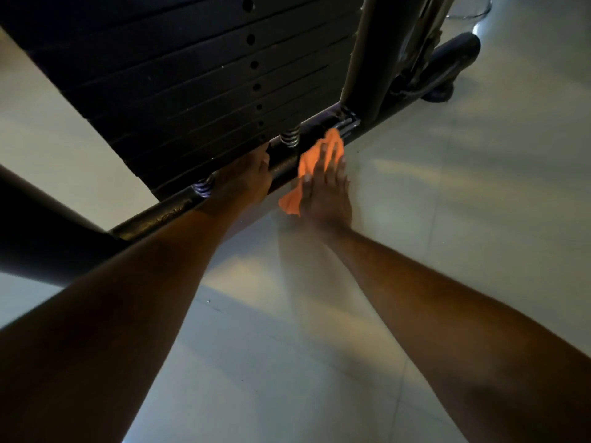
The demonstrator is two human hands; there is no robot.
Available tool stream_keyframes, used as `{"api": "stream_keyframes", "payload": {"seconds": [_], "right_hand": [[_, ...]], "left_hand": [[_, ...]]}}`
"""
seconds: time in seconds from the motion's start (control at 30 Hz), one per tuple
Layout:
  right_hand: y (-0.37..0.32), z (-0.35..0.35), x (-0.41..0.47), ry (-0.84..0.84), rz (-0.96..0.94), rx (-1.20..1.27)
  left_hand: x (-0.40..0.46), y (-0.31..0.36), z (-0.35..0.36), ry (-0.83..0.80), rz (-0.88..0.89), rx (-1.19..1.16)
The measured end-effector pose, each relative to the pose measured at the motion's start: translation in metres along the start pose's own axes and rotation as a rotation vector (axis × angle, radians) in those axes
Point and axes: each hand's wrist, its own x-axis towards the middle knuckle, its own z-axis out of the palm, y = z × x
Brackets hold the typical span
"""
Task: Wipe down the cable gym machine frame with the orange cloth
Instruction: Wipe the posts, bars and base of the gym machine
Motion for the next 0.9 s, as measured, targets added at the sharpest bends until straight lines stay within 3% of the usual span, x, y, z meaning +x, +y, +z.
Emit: {"api": "stream_keyframes", "payload": {"seconds": [0.07, 0.23, 0.3, 0.43, 0.6, 0.73, 0.83, 0.9], "right_hand": [[-0.007, 0.01, 0.004, 0.045, 0.013, 0.006], [-0.013, 0.031, -0.02, 0.092, -0.234, 0.013], [-0.002, 0.017, -0.008, 0.09, -0.22, -0.033], [0.003, -0.008, 0.018, 0.127, -0.087, 0.097], [0.019, -0.009, 0.022, 0.112, -0.283, -0.094], [0.038, -0.042, 0.056, 0.084, -0.216, -0.143], [0.031, -0.035, 0.062, 0.152, -0.467, -0.379], [0.027, -0.03, 0.053, 0.096, -0.597, -0.47]], "left_hand": [[0.001, -0.001, 0.001, 0.028, 0.0, -0.03], [0.002, -0.007, 0.005, 0.016, 0.031, -0.036], [-0.001, -0.006, 0.004, 0.025, 0.034, -0.034], [-0.003, 0.0, 0.004, 0.023, 0.022, 0.013], [-0.003, -0.004, 0.009, 0.056, 0.078, 0.067], [-0.003, -0.003, 0.011, 0.074, 0.065, 0.1], [-0.003, -0.004, 0.012, 0.095, 0.064, 0.102], [-0.005, -0.004, 0.012, 0.121, 0.077, 0.125]]}}
